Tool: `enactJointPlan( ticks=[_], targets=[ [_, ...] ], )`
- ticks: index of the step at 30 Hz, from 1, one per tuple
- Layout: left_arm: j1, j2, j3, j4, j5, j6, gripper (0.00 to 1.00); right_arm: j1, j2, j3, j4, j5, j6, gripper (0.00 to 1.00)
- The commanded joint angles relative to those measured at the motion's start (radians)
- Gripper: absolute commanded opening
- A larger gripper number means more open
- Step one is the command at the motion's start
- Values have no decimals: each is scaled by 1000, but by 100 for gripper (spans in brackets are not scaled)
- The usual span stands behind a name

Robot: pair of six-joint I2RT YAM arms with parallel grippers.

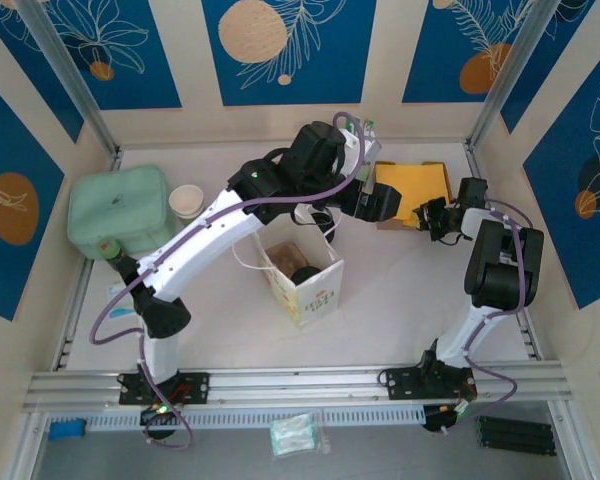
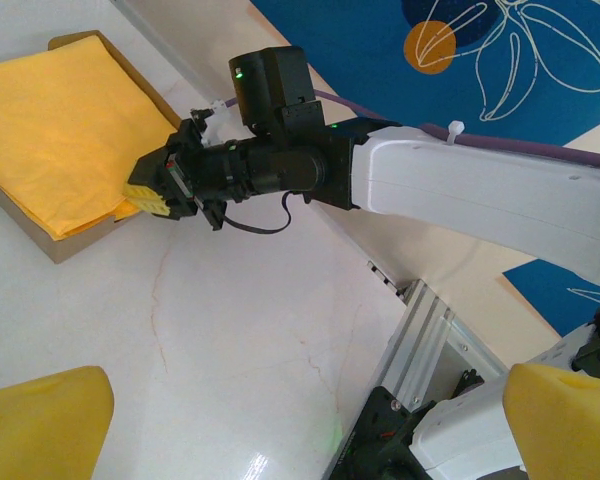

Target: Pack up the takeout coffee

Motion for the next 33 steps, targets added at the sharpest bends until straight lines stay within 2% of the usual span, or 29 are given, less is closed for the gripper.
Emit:
enactJointPlan(
  ticks=[1, 3, 15, 31, 32, 33],
  targets=[
    [-13, 9, 34, -8, 16, -5, 99, -4, 19, 16, -8, -39, 21, 3],
    [-13, 9, 34, -6, 17, -5, 99, -6, 7, 19, -6, -48, 22, 0],
    [-16, 4, 34, -14, 17, -1, 99, -7, -117, 54, -56, -63, 4, 0],
    [-19, 6, 32, -8, 17, -2, 100, -20, -206, -169, 12, -62, -4, 0],
    [-19, 7, 32, -6, 18, -4, 99, -22, -206, -175, 15, -60, -6, 3],
    [-19, 8, 32, -5, 18, -4, 100, -22, -204, -176, 15, -58, -6, 10]
  ],
)
